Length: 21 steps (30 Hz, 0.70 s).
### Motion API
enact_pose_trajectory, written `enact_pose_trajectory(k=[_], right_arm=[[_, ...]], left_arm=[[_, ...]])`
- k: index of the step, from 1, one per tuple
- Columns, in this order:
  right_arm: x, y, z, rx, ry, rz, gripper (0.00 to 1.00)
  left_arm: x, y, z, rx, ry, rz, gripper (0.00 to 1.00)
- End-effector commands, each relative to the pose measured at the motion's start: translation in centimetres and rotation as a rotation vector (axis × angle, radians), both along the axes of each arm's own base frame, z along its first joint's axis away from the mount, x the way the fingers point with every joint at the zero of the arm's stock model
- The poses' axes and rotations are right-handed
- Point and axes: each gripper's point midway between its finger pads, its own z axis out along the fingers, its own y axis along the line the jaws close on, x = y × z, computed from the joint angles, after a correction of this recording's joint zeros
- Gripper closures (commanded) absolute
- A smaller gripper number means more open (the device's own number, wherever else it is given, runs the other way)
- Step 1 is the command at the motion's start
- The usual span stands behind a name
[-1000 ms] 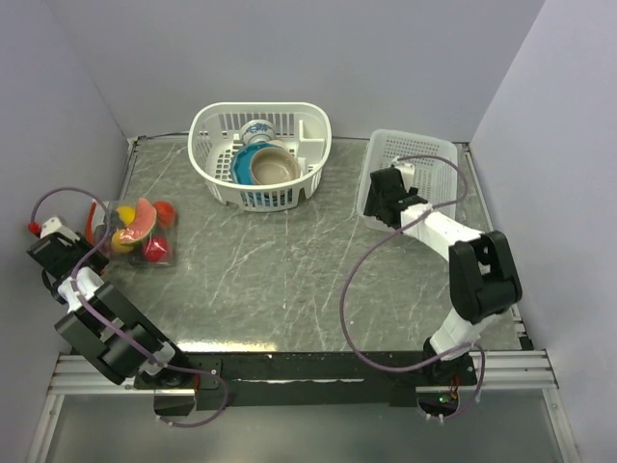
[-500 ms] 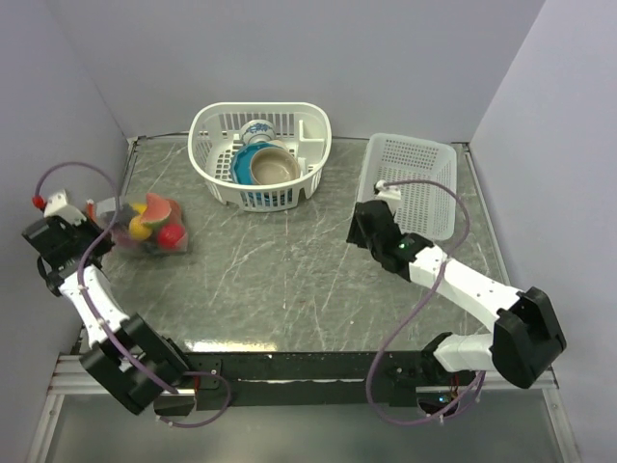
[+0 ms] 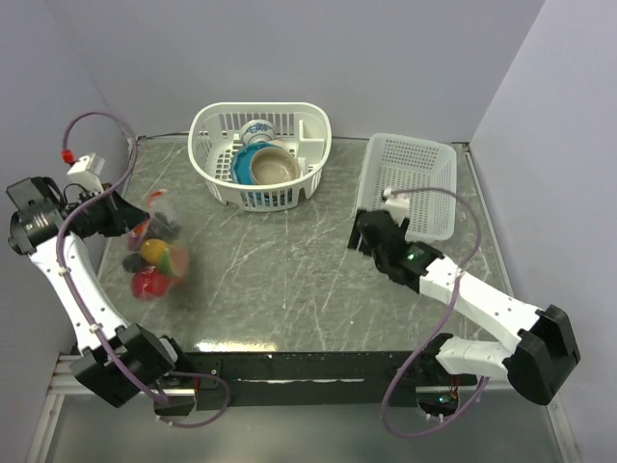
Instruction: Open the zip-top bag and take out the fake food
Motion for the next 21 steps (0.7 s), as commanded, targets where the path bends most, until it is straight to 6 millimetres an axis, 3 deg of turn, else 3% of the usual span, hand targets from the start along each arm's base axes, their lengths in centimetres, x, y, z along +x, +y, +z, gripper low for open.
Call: enact_pose_trajectory(k=[1, 5, 6, 8, 9, 11, 12, 16, 18, 21], right_arm=[[5.1, -1.9, 11.4, 0.032, -0.267, -0.108, 0.2], [9.3, -5.7, 11.8, 0.069, -0.241, -0.244, 0.23], [10.7, -7.3, 10.3, 0.057, -0.205, -0.301, 0.24], [12.0, -8.4, 9.1, 0.044, -0.161, -0.345, 0.27], [12.5, -8.7, 6.2, 0.002, -0.077, -0.36, 0.28], [13.1, -9.4, 4.1, -0.017, -0.016, -0.394, 0.31], [13.1, -9.4, 1.7, -0.047, 0.047, -0.398, 0.32], [11.2, -9.3, -4.3, -0.063, 0.171, -0.408, 0.37], [10.4, -8.9, -5.4, -0.032, 0.183, -0.409, 0.39], [7.3, -8.9, -7.9, -0.033, 0.23, -0.403, 0.43]], left_arm=[[-3.7, -6.9, 4.4, -0.081, -0.062, -0.293, 0.99], [-4.9, -10.3, 6.7, -0.036, -0.13, -0.424, 0.99], [-5.4, -11.6, 7.1, -0.04, -0.14, -0.478, 0.99], [-5.9, -12.8, 7.6, -0.039, -0.152, -0.534, 0.99], [-6.5, -14.0, 7.7, -0.034, -0.162, -0.587, 0.99], [-6.5, -14.9, 7.5, -0.038, -0.165, -0.632, 0.99], [-7.0, -16.0, 7.4, -0.037, -0.164, -0.685, 0.99], [-7.3, -18.0, 5.6, -0.046, -0.134, -0.767, 0.99], [-6.7, -18.8, 5.0, -0.019, -0.154, -0.79, 0.99], [-6.6, -20.2, 3.5, -0.008, -0.145, -0.848, 0.99]])
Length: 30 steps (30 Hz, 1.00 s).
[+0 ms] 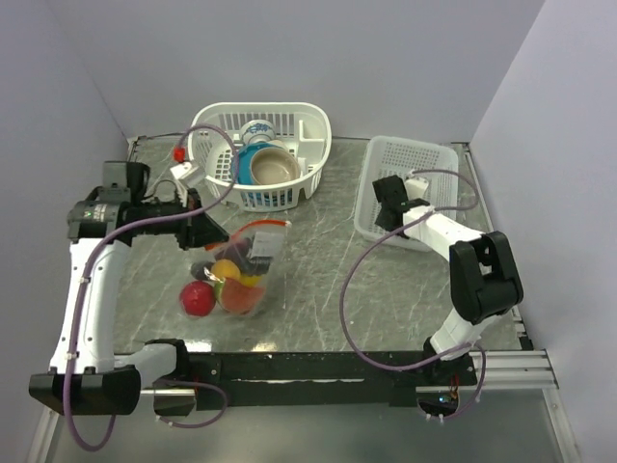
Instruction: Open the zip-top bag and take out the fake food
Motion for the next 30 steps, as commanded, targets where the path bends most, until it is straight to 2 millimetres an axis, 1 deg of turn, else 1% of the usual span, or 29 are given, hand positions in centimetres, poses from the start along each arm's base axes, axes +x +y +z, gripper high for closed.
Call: enact_pose_trajectory(k=[1, 2, 3, 4, 5, 6, 7, 8, 9, 11, 12, 13, 14, 15, 16, 17, 18, 19, 20, 21, 22, 23, 24, 25, 26, 27, 28, 29, 30], right_arm=[[-2.9, 0.7, -0.5, 0.052, -0.017, -0.022, 0.44], [-3.5, 1.1, -0.2, 0.066, -0.033, -0.013, 0.44], [-4.8, 1.2, -1.1, 0.063, -0.013, -0.005, 0.45], [-5.5, 1.5, -1.3, 0.069, -0.011, 0.001, 0.46], [-6.1, 2.5, -0.8, 0.092, -0.034, 0.019, 0.47], [-7.4, 2.6, -1.7, 0.098, -0.015, 0.026, 0.49], [-8.0, 3.0, -1.9, 0.108, -0.015, 0.034, 0.49], [-8.4, 3.5, -1.6, 0.127, -0.031, 0.038, 0.49], [-9.3, 4.2, -2.1, 0.131, -0.022, 0.06, 0.49], [-9.7, 4.8, -1.5, 0.146, -0.039, 0.079, 0.48], [-9.8, 5.5, -0.9, 0.151, -0.054, 0.105, 0.44], [-9.6, 5.6, 0.0, 0.142, -0.075, 0.127, 0.4], [-9.3, 5.9, 1.9, 0.16, -0.13, 0.148, 0.35], [-8.6, 6.6, 3.9, 0.179, -0.189, 0.174, 0.21], [-8.4, 7.4, 5.5, 0.189, -0.231, 0.245, 0.14], [-8.3, 8.0, 8.7, 0.233, -0.326, 0.283, 0.06], [-7.7, 9.2, 11.3, 0.289, -0.424, 0.344, 0.0], [-7.7, 10.0, 13.2, 0.302, -0.487, 0.424, 0.0], [-8.6, 11.8, 16.2, 0.395, -0.57, 0.535, 0.0], [-8.7, 13.0, 18.8, 0.45, -0.675, 0.603, 0.0], [-9.1, 13.7, 20.3, 0.472, -0.729, 0.663, 0.0], [-10.0, 15.7, 22.5, 0.543, -0.795, 0.778, 0.0], [-10.5, 16.5, 23.0, 0.567, -0.812, 0.835, 0.0], [-10.7, 17.5, 23.0, 0.598, -0.807, 0.882, 0.0], [-11.7, 18.9, 24.0, 0.648, -0.832, 0.973, 0.0], [-12.3, 19.7, 24.0, 0.678, -0.832, 1.026, 0.0], [-12.5, 20.3, 23.7, 0.711, -0.824, 1.057, 0.0], [-13.2, 21.0, 25.0, 0.745, -0.886, 1.108, 0.0], [-14.4, 21.6, 24.1, 0.781, -0.869, 1.166, 0.0]], left_arm=[[0.8, -1.7, -0.2, 0.003, -0.086, -0.068, 0.99], [0.9, -2.2, -0.4, 0.004, -0.092, -0.086, 0.99], [1.2, -2.3, -0.7, 0.007, -0.083, -0.092, 0.99], [1.4, -2.5, -0.9, 0.009, -0.084, -0.098, 0.99], [1.5, -2.7, -1.1, 0.01, -0.081, -0.107, 0.99], [1.8, -2.8, -1.4, 0.011, -0.078, -0.115, 0.99], [1.9, -2.9, -1.5, 0.01, -0.074, -0.122, 0.99], [2.0, -3.2, -1.8, 0.01, -0.063, -0.133, 0.99], [1.9, -3.3, -1.9, 0.015, -0.064, -0.144, 0.99], [1.7, -3.5, -2.3, 0.019, -0.057, -0.168, 0.99], [1.5, -3.5, -2.4, 0.023, -0.066, -0.183, 0.99], [1.2, -3.5, -2.5, 0.027, -0.053, -0.191, 0.99], [0.9, -3.6, -2.5, 0.033, -0.059, -0.199, 0.99], [0.7, -3.7, -2.5, 0.038, -0.068, -0.21, 0.99], [0.2, -3.6, -2.3, 0.042, -0.065, -0.219, 0.99], [-0.2, -3.7, -2.0, 0.047, -0.075, -0.231, 0.99], [-0.4, -3.8, -1.9, 0.053, -0.089, -0.241, 0.99], [-0.6, -3.8, -1.3, 0.054, -0.108, -0.246, 0.99], [-1.2, -3.9, -1.1, 0.057, -0.104, -0.26, 0.99], [-1.5, -4.0, -0.4, 0.058, -0.126, -0.268, 0.99], [-1.8, -4.0, -0.1, 0.059, -0.134, -0.276, 0.99], [-2.5, -4.2, 0.3, 0.058, -0.137, -0.29, 0.99], [-2.8, -4.3, 1.1, 0.053, -0.161, -0.302, 0.99], [-3.2, -4.4, 1.5, 0.049, -0.17, -0.312, 0.99], [-3.8, -4.4, 2.0, 0.044, -0.174, -0.323, 0.99], [-4.2, -4.5, 3.0, 0.031, -0.203, -0.333, 0.99], [-4.5, -4.6, 3.5, 0.026, -0.216, -0.339, 0.99], [-5.1, -4.6, 4.1, 0.021, -0.232, -0.345, 0.99], [-5.4, -4.6, 4.9, 0.014, -0.25, -0.343, 0.99]])
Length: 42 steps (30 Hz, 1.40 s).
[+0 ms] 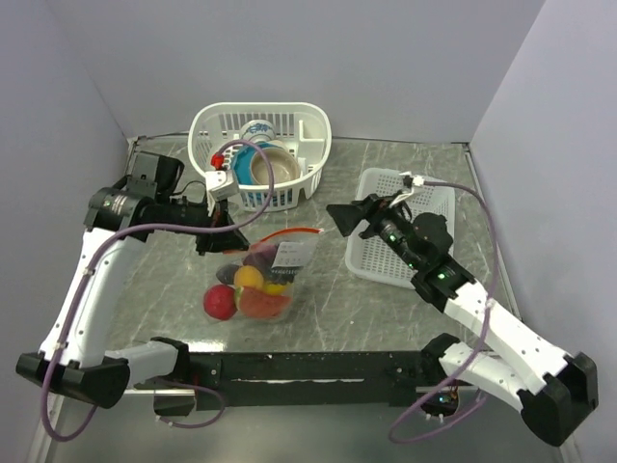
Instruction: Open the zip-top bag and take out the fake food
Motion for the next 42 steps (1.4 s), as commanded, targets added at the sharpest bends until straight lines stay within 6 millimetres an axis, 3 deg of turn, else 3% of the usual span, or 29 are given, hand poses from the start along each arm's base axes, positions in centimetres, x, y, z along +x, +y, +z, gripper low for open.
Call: enact_pose_trajectory(k=[1, 9, 17, 21, 24, 25, 29, 31, 32, 36, 40, 42], right_arm=[[-4.4, 4.6, 0.5, 0.079, -0.143, 0.35, 0.0], [-8.3, 5.7, 0.2, 0.175, -0.21, 0.555, 0.0], [-8.5, 6.6, 1.2, 0.303, -0.207, 0.624, 0.04], [-8.4, 7.1, 0.1, 0.316, -0.167, 0.65, 0.1], [-8.3, 7.2, -0.3, 0.305, -0.156, 0.649, 0.23], [-8.2, 7.2, -0.4, 0.301, -0.155, 0.648, 0.37], [-7.9, 7.3, -0.1, 0.284, -0.146, 0.638, 0.67], [-7.6, 7.2, 0.1, 0.281, -0.141, 0.616, 1.0], [-7.2, 7.4, -0.3, 0.261, -0.104, 0.602, 1.0], [-7.0, 7.5, 0.8, 0.223, -0.135, 0.597, 1.0], [-7.3, 8.7, 1.7, 0.169, -0.139, 0.646, 1.0], [-7.3, 9.4, 1.9, 0.133, -0.145, 0.662, 1.0]], left_arm=[[-3.1, -0.3, 4.6, -0.082, -0.121, -0.066, 0.99], [-4.2, -0.4, 7.1, -0.112, -0.161, -0.06, 0.99], [-4.2, -0.7, 7.5, -0.13, -0.151, -0.05, 0.99], [-4.1, -0.5, 7.6, -0.118, -0.163, -0.037, 0.99], [-4.2, -0.4, 7.4, -0.112, -0.165, -0.032, 0.99], [-4.2, -0.4, 7.4, -0.113, -0.169, -0.032, 0.99], [-4.1, -0.4, 6.5, -0.105, -0.152, -0.028, 0.99], [-3.6, -0.3, 6.0, -0.094, -0.164, -0.014, 0.99], [-3.3, -0.3, 5.0, -0.081, -0.143, 0.0, 0.97], [-0.9, 0.3, 3.2, -0.033, -0.182, 0.104, 0.01], [1.9, 0.6, 3.1, -0.009, -0.241, 0.192, 0.03], [2.2, 0.2, 4.1, -0.031, -0.258, 0.178, 0.03]])
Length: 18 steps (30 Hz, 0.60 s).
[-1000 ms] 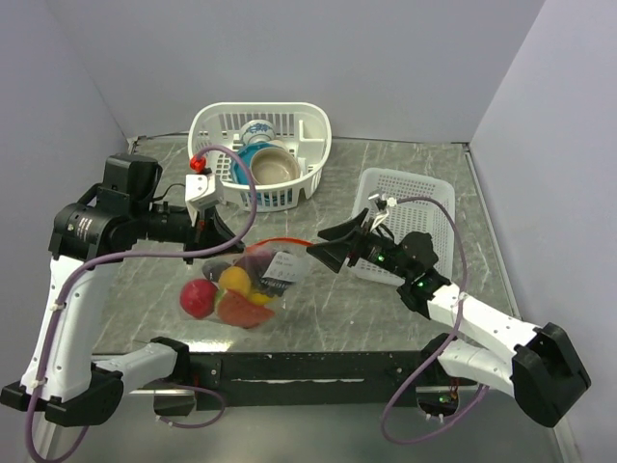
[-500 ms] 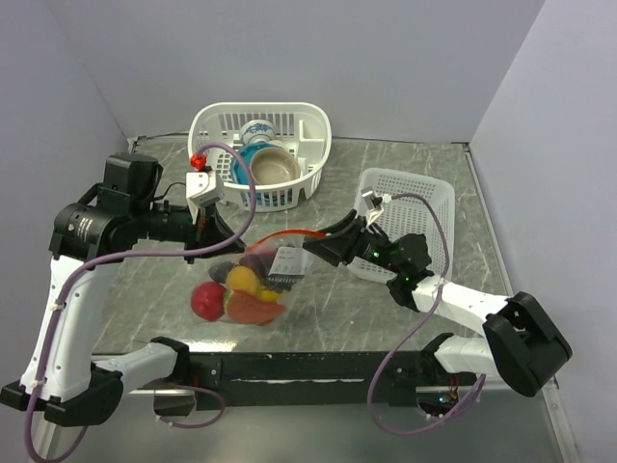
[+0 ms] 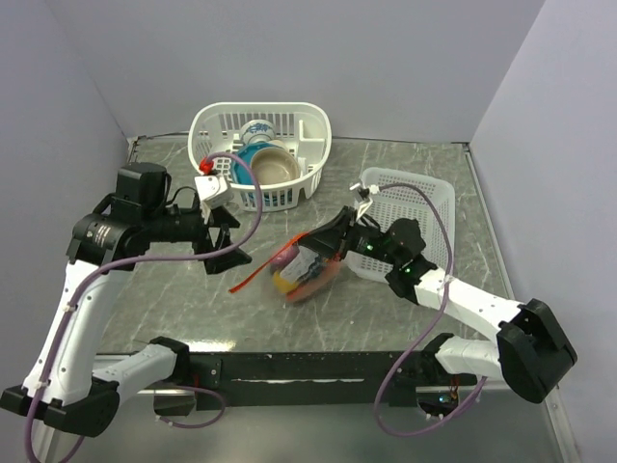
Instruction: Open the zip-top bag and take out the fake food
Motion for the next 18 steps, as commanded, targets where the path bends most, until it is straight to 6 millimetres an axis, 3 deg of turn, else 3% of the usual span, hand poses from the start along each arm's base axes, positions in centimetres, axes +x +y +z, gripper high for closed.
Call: enact_pose_trajectory(k=[1, 3, 6, 11, 18], right_arm=[[-0.6, 1.2, 3.9, -0.003, -0.132, 0.039, 1.0], [-0.8, 2.2, 3.5, -0.05, -0.134, 0.06, 1.0], [-0.9, 3.1, 3.0, -0.093, -0.126, 0.077, 1.0], [-1.3, 4.1, 2.0, -0.131, -0.112, 0.102, 1.0], [-1.3, 4.9, 1.2, -0.179, -0.115, 0.121, 1.0]], left_arm=[[3.0, -0.7, 2.6, -0.037, -0.112, 0.036, 0.03], [3.1, -1.5, 3.1, -0.066, -0.104, 0.007, 0.03], [3.7, -2.8, 2.0, -0.07, -0.067, -0.01, 0.03], [4.4, -4.4, -1.5, -0.006, -0.072, 0.002, 0.03], [3.1, -4.7, -4.8, 0.067, -0.026, -0.048, 0.02]])
